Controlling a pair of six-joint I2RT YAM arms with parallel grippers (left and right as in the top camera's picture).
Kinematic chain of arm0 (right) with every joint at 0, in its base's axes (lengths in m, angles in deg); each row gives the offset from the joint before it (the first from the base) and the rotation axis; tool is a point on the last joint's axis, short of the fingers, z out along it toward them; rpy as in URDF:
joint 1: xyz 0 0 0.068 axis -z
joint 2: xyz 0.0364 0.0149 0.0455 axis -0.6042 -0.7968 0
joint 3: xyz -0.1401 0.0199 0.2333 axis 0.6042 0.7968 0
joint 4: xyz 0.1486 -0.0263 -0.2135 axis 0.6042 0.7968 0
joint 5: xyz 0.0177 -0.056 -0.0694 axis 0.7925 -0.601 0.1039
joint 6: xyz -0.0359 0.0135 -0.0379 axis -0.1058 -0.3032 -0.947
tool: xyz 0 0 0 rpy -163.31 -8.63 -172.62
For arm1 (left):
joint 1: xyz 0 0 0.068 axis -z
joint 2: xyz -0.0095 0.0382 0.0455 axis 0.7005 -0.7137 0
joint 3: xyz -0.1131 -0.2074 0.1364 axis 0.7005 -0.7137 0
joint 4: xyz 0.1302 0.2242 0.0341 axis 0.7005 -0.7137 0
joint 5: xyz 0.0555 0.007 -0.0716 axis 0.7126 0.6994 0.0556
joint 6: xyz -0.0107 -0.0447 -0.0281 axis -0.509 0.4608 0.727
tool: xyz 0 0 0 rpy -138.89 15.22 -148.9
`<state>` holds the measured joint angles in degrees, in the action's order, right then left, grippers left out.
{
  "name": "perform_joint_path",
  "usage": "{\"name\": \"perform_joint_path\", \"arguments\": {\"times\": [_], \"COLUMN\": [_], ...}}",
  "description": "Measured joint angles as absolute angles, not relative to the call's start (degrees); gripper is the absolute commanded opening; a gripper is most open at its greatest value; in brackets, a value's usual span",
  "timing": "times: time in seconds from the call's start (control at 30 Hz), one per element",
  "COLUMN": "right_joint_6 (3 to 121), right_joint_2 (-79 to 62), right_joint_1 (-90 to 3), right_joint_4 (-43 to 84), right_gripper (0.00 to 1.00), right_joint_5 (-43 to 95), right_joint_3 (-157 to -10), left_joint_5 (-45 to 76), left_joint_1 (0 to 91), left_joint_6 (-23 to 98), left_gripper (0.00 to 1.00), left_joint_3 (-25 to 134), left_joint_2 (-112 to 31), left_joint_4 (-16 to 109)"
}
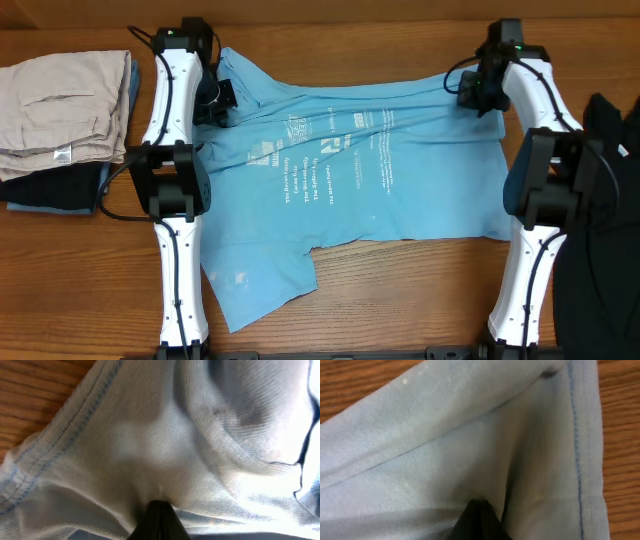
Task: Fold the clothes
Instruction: 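Regrasp the top-right edge with right gripper and pull it rightward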
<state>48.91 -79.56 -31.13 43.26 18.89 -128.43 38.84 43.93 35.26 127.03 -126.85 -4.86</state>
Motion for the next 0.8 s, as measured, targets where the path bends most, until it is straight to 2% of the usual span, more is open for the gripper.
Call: {"name": "perform_joint_path", "arguments": {"times": [0.17,0.23,0.27,0.43,0.53,0.6,0.8], "right_joint_6": [45.9,46.8,47.7,60.1,68.2,70.9,77.4], "right_joint_2": [-77.4,-75.2,-74.1,-71.8,-71.8,-71.8,-74.1], "right_joint_1": [-29.3,-29.4,-29.5,-31.4,-31.6,-31.6,-31.6], "right_joint_4": [45.4,44.2,43.2,37.0,36.3,36.2,35.1], "right_gripper": [0.04,0.15,0.16,0.17,0.25,0.28,0.27], "right_joint_5": [24.0,25.6,26.5,28.5,28.7,28.7,28.3], "right_joint_3": [-126.2,-125.1,-125.1,-125.1,-125.0,-125.0,-125.0], "left_joint_5": [39.5,39.7,39.7,39.7,39.7,39.7,40.0], "left_joint_1": [44.1,44.1,44.1,44.1,44.1,44.1,44.1], "left_joint_6": [35.3,35.3,35.3,35.3,35.3,35.2,35.2], "left_gripper": [0.04,0.04,0.04,0.05,0.08,0.09,0.11], "left_joint_3": [127.0,127.0,127.0,127.0,127.0,127.0,127.0], "left_joint_2": [-126.8,-126.8,-126.8,-126.8,-126.8,-126.8,-126.8], "left_joint_4": [-4.9,-4.8,-4.8,-4.9,-4.9,-4.8,-4.8]}}
